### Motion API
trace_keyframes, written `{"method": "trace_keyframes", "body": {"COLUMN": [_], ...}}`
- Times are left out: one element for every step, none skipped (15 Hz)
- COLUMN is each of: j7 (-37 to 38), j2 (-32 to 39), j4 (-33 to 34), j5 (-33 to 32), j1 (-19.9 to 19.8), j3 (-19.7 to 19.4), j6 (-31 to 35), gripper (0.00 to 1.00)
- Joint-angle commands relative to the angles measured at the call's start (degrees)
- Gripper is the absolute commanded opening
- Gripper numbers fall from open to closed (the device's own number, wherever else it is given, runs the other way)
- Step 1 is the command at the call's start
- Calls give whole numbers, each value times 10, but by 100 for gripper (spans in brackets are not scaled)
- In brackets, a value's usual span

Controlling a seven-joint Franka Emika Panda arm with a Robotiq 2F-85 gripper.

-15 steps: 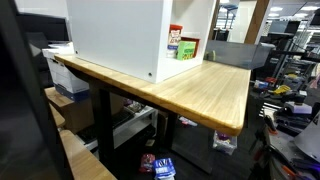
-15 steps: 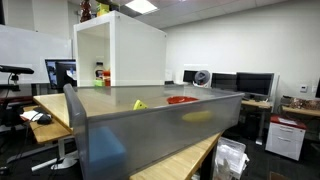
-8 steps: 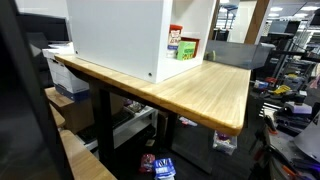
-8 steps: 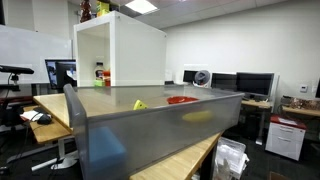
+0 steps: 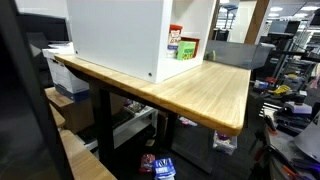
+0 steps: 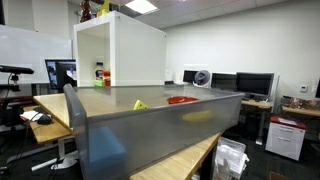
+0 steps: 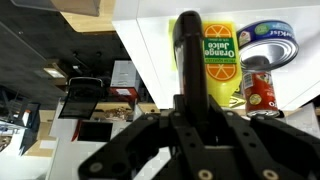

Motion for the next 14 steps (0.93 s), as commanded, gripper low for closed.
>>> {"method": "trace_keyframes", "body": {"j7": [-22,-21,-20,-18,-17,-16,-15,-14,-14,-14,-14,-16,-15,-14], "j2": [9,9,9,9,9,9,9,9,10,10,10,10,10,11], "j4": [24,25,26,27,28,29,31,32,34,34,34,34,35,36], "j5": [19,20,21,20,21,22,22,24,24,24,25,24,25,25], "j1": [10,11,11,10,10,10,10,10,10,10,11,11,11,11], "j3": [-7,-6,-6,-6,-6,-6,-6,-7,-7,-7,-7,-8,-8,-7], "j6": [-24,-30,-34,-38,-42,-46,-50,-51,-53,-52,-50,-48,-48,-49], "gripper": [6,6,6,6,6,6,6,6,6,6,6,6,6,6]}}
